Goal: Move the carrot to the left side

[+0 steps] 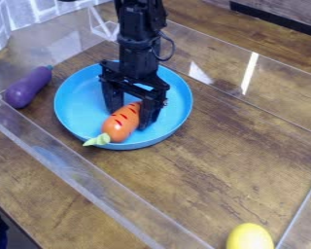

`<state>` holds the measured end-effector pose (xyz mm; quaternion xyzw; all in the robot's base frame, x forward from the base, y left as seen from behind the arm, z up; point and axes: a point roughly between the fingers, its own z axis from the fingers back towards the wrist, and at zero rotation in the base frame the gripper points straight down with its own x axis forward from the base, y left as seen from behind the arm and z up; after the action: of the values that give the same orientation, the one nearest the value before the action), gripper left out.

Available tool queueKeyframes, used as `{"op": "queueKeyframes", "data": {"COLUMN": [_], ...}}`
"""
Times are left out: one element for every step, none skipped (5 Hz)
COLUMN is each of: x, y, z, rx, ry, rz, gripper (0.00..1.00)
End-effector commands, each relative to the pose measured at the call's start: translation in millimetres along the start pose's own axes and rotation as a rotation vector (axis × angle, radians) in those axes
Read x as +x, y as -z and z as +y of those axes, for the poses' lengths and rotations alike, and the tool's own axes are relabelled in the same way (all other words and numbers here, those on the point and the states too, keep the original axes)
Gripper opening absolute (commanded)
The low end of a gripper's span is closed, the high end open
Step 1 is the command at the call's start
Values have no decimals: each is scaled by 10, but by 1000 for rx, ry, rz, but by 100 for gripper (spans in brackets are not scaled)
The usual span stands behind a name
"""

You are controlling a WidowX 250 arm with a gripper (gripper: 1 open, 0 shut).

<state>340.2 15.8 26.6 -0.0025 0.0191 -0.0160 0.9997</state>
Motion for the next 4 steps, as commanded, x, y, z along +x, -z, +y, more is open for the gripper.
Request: {"op": "queueKeyframes", "data": {"x": [96,123,112,88], "y": [-10,-41,-254,-417], "z": [-87,-176,-106,-32], "rx": [9,9,3,2], "ry": [-27,-53,-61,-72], "rz": [-28,-34,-57,-76], "gripper": [0,0,0,0]}}
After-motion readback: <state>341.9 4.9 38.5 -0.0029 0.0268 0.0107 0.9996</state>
